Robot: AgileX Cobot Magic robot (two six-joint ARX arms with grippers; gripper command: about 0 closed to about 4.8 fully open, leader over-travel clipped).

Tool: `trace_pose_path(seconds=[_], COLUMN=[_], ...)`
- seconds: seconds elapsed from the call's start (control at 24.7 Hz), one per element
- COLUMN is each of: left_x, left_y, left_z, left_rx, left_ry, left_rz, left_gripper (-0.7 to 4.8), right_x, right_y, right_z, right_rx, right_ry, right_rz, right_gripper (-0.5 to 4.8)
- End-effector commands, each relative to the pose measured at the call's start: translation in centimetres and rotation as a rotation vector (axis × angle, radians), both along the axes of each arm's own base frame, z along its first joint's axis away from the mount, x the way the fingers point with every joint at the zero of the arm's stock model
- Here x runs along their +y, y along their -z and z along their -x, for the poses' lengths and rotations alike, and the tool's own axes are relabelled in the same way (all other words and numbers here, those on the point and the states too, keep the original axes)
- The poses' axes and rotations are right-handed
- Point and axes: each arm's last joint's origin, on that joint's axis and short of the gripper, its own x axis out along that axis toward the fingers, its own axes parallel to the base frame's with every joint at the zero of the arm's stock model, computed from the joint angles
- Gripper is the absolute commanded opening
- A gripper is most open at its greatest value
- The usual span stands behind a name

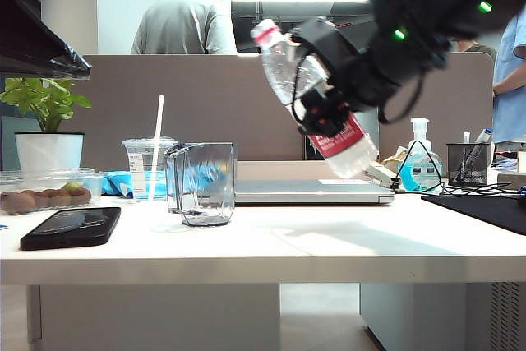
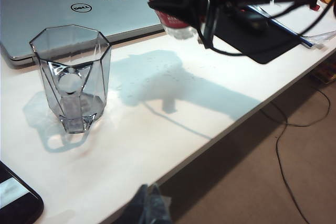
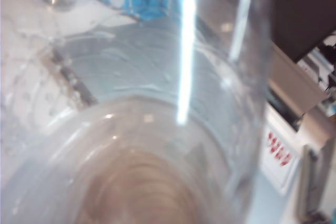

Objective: Pick up the mineral water bottle on the table and pour water into the mug until it's half full.

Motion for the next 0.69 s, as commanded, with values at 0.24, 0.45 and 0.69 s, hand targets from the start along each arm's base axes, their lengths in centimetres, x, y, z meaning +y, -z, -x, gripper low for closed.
trace_pose_path(seconds=[0.24, 0.45, 0.69], left_x=[0.0, 0.0, 0.0], left_y=[-0.2, -0.2, -0.2], left_z=[0.0, 0.0, 0.0], left_rx=[-0.013, -0.013, -0.013], left_ry=[0.006, 0.006, 0.007], left_rz=[0.005, 0.005, 0.006], left_gripper=[-0.03, -0.03, -0.03], right_x=[1.3, 1.7, 1.7], right_y=[-2.9, -1.6, -0.4], right_z=[-1.5, -2.5, -2.7], right_rx=[-0.112, -0.082, -0.077], right_ry=[0.042, 0.066, 0.055], right_rz=[0.232, 0.318, 0.455], right_gripper=[2.2, 2.2, 2.2])
